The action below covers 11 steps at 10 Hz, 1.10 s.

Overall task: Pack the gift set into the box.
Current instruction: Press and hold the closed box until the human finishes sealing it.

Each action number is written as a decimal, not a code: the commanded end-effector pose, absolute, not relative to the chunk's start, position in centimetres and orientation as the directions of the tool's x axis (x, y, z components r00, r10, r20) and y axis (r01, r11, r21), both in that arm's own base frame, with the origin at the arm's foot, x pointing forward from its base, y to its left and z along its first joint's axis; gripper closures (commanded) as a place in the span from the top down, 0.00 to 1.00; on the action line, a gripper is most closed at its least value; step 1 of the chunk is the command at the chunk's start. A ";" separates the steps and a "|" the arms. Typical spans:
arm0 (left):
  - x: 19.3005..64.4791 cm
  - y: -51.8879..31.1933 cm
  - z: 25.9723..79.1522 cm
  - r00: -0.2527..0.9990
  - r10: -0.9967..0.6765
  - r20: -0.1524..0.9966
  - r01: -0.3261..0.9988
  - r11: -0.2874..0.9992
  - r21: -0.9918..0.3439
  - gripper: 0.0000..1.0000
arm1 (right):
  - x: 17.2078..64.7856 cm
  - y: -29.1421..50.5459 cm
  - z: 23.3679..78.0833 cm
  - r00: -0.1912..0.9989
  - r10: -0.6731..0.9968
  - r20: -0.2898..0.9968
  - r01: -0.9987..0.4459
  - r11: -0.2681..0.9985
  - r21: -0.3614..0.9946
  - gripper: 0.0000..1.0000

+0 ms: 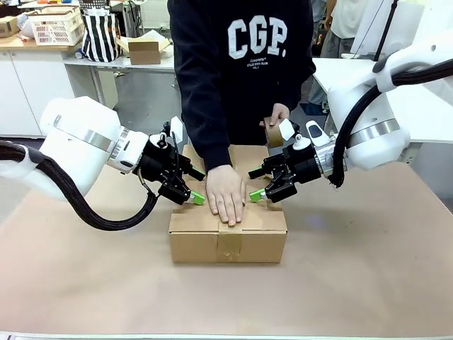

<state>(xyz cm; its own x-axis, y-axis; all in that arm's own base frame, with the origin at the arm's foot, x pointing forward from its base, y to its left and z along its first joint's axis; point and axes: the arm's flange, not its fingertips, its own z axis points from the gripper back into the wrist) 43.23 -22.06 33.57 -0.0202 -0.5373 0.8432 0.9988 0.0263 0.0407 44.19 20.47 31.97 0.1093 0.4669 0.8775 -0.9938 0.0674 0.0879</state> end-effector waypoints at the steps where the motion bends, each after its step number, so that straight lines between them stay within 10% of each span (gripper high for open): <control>1: 43.1 -21.9 33.3 -0.028 -0.533 0.846 0.999 0.018 0.044 1.00 | 44.2 20.5 31.9 0.113 0.473 0.874 -0.993 0.086 0.082 1.00; 11: 43.1 -21.9 33.3 -0.028 -0.533 0.846 0.999 0.018 0.044 1.00 | 44.2 20.5 31.9 0.113 0.473 0.874 -0.993 0.086 0.082 1.00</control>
<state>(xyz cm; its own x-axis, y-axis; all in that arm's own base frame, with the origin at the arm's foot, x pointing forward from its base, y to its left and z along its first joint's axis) 43.23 -22.07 33.60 -0.0208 -0.5369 0.8434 0.9988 0.0260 0.0411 44.21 20.47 32.03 0.1081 0.4666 0.8778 -0.9940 0.0676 0.0865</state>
